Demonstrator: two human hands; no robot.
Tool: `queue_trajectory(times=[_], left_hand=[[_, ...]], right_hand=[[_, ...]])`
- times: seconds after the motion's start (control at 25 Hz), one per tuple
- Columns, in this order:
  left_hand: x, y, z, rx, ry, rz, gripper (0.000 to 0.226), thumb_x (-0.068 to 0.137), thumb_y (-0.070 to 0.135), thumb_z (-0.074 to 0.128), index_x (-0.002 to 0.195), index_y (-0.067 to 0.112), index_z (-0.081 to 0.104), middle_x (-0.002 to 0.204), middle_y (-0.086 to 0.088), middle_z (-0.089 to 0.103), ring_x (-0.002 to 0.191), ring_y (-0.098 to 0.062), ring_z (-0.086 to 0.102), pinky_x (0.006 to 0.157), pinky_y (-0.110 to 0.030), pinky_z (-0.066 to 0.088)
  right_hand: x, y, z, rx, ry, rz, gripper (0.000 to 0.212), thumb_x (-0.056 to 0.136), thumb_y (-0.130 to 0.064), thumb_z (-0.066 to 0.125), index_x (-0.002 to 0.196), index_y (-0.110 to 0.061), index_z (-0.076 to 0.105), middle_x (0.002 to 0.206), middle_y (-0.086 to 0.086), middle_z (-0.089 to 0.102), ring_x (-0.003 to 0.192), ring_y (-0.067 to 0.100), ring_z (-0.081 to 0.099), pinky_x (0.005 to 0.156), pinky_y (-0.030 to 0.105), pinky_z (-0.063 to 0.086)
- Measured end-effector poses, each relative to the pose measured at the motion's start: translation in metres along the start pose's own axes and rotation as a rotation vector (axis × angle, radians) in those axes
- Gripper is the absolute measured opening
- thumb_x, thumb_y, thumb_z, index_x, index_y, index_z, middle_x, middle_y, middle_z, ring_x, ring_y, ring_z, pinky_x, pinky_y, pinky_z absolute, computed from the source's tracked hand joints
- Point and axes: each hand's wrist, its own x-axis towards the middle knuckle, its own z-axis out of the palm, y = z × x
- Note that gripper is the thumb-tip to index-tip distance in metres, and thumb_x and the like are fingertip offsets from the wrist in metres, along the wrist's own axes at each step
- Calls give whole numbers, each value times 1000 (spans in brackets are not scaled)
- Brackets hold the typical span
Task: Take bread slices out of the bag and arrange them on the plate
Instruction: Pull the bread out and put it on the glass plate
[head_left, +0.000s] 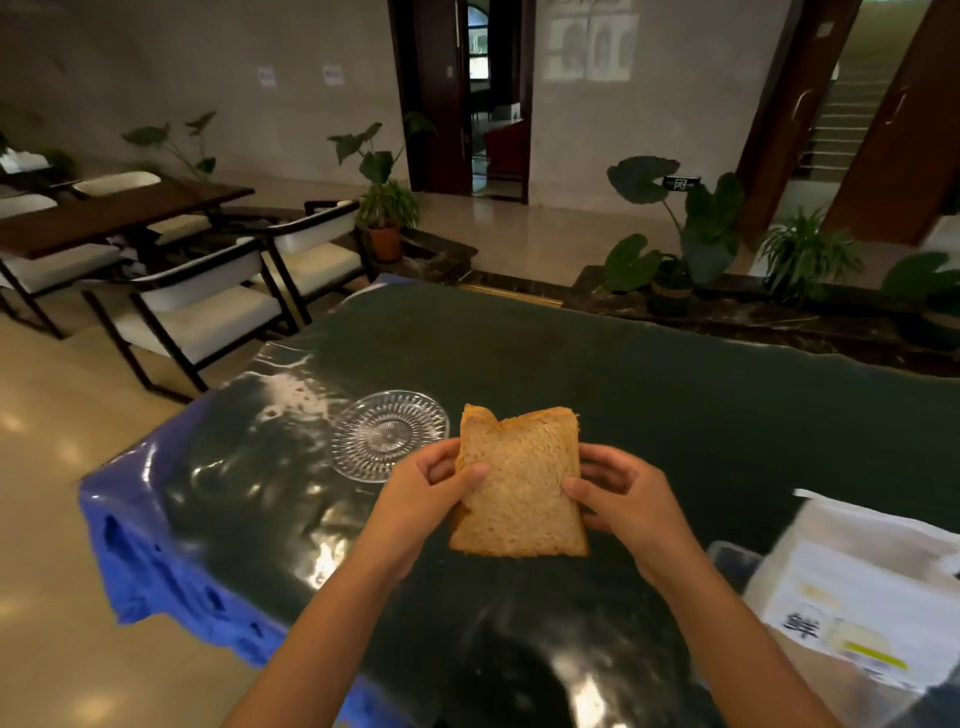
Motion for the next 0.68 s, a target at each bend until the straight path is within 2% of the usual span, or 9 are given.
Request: queue_trajectory(times=[0.12,0.2,0.32,0.44,0.52,0.68], left_hand=[[1,3,-53,43,-41,-104,26,88,4,54,104,19,67,80,10,75,72,-2,68,58,-17,54],[8,0,-79,65,-78,-172,32,87,-1,51,99,25,68,78,13,74,73,-3,68,61,-21,57],[34,-7,-108,91,-97,-221,34,87,-2,53,105,23,65,81,9,72,73,-6,68,61,-23,56],[71,-15,-126,114,1,-229,34,86,-4,55,104,23,66,84,3,69,72,-8,66,61,-25,57],[101,-22,-139,133,68,-239,33,85,-4,56,108,17,65,87,0,68,72,-8,66,62,-26,58],[155,-38,-172,192,174,-282,34,83,-3,60,113,12,64,91,-6,68,82,-21,64,72,-36,55]], right_hand=[[13,8,48,47,15,98,30,76,-6,71,89,-32,65,82,-8,73,75,3,70,51,20,55],[25,14,70,56,16,135,29,75,-7,71,89,-32,65,83,-8,74,75,4,71,52,20,55],[55,25,93,58,26,179,28,77,-7,70,92,-29,64,90,-4,72,76,5,71,53,22,56],[97,38,112,65,12,199,27,78,-7,69,92,-29,63,94,-3,70,80,9,70,55,23,56],[129,47,126,67,4,206,26,79,-8,69,97,-27,63,99,-3,68,89,11,67,59,26,58],[184,65,155,57,40,256,34,79,-8,68,111,-14,62,102,2,67,97,17,64,80,43,58]])
